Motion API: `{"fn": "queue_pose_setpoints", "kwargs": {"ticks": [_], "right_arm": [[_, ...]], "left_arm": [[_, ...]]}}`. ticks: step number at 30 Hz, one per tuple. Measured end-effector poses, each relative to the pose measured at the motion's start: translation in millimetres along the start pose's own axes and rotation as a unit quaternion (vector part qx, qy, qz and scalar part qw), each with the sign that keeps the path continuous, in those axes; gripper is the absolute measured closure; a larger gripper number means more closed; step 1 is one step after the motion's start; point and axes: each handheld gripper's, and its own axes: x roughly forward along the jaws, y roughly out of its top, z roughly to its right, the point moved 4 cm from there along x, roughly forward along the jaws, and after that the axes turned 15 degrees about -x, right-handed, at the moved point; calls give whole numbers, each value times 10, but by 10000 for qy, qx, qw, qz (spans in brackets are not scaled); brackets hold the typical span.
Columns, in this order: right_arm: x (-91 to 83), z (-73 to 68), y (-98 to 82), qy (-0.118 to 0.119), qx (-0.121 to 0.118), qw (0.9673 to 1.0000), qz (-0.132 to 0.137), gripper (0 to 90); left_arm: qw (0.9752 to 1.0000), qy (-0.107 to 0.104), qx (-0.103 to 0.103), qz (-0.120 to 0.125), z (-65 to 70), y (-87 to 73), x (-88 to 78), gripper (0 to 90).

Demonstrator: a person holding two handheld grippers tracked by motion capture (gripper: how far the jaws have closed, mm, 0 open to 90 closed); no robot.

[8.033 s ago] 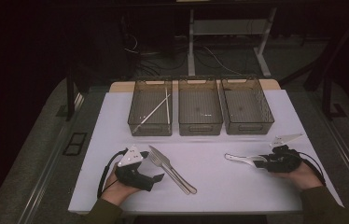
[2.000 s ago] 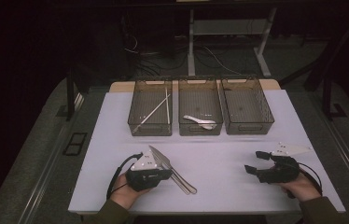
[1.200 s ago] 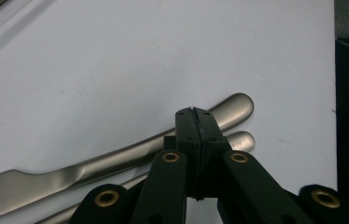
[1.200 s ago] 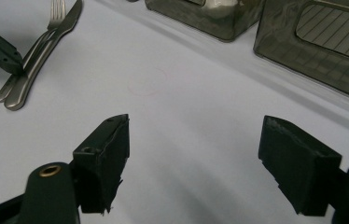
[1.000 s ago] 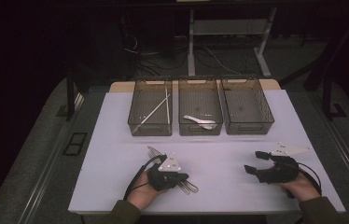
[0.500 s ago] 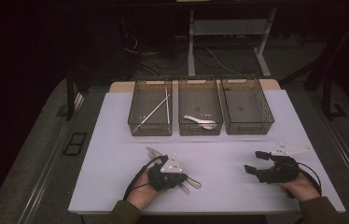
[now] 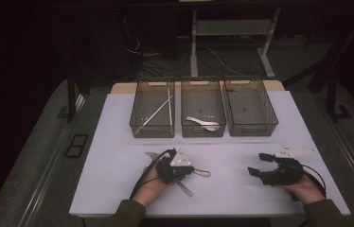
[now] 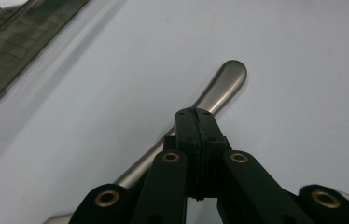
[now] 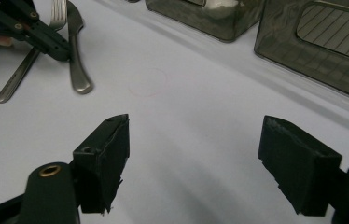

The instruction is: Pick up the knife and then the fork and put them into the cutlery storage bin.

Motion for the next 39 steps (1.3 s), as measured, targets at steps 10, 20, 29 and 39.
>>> {"fn": "queue_pose_setpoints", "kwargs": {"ticks": [10,20,29,39], "right_arm": [[-9,10,-2,-1,15,10000,28,248],[4,-5,5,8,-7,10000,7,248],[6,-10,7,20,-12,10000,6,248],[7,-15,12,17,-21,10000,2,248]], "left_arm": [[9994,-251,-190,167,70,-128,-320,892],[9987,-388,-308,-133,227,-463,-515,892],[9976,-616,-177,-273,318,-404,-339,892],[9982,-557,-78,-216,298,-262,-184,893]]}}
